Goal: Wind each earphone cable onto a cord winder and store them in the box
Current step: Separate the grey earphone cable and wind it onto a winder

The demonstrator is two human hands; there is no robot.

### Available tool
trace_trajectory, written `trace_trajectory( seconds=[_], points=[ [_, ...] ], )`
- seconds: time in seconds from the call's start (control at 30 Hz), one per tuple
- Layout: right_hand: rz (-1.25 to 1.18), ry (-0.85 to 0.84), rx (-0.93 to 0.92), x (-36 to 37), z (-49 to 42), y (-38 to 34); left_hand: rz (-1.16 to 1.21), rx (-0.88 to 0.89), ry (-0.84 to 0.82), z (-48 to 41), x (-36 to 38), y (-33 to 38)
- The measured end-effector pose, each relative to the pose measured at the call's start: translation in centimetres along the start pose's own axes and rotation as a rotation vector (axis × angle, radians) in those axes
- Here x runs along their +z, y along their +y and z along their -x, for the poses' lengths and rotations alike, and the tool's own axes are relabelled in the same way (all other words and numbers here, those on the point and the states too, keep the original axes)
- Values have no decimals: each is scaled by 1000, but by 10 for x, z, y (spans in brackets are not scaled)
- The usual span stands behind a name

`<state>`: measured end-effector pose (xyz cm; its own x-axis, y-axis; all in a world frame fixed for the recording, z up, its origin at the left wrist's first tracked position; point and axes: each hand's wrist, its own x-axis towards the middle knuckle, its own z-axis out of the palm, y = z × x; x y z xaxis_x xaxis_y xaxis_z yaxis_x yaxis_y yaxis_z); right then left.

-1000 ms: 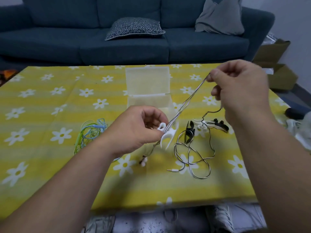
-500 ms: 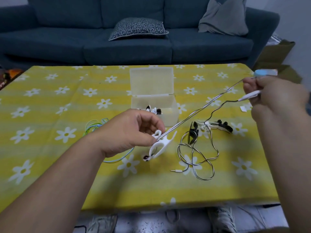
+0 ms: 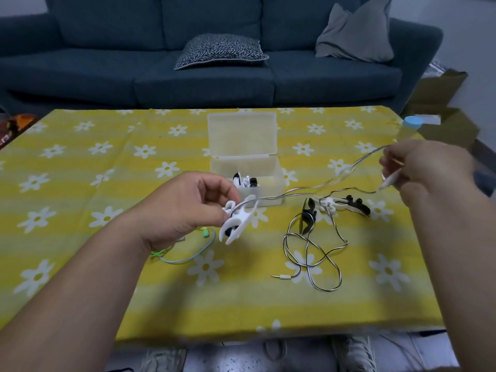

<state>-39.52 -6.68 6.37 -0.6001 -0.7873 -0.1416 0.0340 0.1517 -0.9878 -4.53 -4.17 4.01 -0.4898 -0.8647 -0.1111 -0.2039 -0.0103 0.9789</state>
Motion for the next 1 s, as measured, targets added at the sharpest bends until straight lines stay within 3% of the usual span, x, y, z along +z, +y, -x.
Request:
trace_trajectory(
  seconds=[0.03, 0.1, 0.17, 0.3, 0.37, 0.43, 0.6, 0.73, 0.87, 1.0],
  points=[
    [27, 39, 72, 15, 9, 2, 10, 15, 30, -1, 0, 0],
    [301, 48, -62, 31, 26, 4, 29, 50, 63, -1, 1, 3],
    [320, -12, -172, 44, 51, 1, 33, 85, 81, -2, 5, 6],
    [300, -703, -185, 76, 90, 10, 60, 129, 118, -4, 11, 8],
    [304, -945, -138, 85, 98, 15, 61, 142, 135, -4, 11, 9],
    [372, -1079, -140, 87, 99, 18, 56, 154, 165, -3, 11, 9],
    [286, -956, -58, 89, 92, 22, 207, 143, 228, -3, 8, 10],
    [303, -1003, -70, 101, 102, 31, 360, 134, 317, -7, 11, 11],
    [424, -1065, -167, 108, 117, 33, 226, 138, 538, -13, 9, 5],
    [463, -1062, -221, 107, 119, 30, 135, 158, 590, -12, 7, 4]
  ],
)
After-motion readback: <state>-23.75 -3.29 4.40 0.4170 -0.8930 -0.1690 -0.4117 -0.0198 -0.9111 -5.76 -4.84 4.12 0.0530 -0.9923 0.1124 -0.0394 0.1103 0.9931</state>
